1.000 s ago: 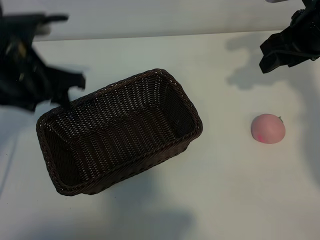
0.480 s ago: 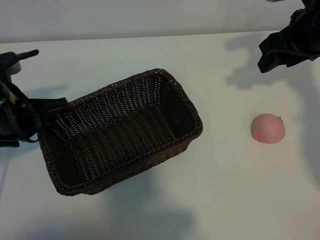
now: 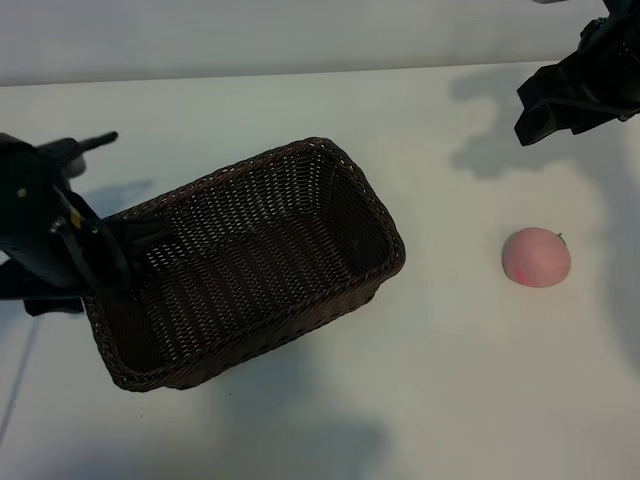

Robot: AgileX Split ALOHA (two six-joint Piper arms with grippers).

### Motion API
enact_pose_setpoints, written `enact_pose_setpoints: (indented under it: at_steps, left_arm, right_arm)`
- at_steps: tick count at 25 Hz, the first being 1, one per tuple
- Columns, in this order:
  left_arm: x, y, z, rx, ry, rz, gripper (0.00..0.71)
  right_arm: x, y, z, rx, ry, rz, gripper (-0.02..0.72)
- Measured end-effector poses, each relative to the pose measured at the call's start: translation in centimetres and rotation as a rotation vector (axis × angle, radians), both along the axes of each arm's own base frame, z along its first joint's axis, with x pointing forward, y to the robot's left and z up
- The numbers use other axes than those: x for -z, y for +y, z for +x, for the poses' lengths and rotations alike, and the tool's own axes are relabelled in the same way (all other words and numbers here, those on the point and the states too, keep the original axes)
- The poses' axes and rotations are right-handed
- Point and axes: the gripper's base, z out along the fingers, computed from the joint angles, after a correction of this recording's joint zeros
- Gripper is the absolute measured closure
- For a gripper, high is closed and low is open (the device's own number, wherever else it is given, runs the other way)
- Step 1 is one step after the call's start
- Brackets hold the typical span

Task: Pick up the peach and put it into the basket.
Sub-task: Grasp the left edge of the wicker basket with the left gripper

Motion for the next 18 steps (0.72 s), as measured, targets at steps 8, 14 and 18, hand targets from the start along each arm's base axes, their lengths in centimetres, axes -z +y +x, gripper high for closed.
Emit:
enact_pose_setpoints:
  at_steps: [8,14,18]
  left_arm:
    - [1.7,-0.3,0.6,0.009,0.042,0.009,0.122]
    - [3.7,-0.3,0.4,0.017,0.054,0.000,0.122]
    - [5.1,-0.2,-0.5,0.015,0.045,-0.018,0.122]
  right_arm:
    - [0.0,0.0,0.0,0.000,0.001,0.002,0.118]
    - [0.0,0.0,0.0,0.000,0.000,0.002,0.118]
    - [0.0,0.0,0.0,0.001,0.000,0.004,0.118]
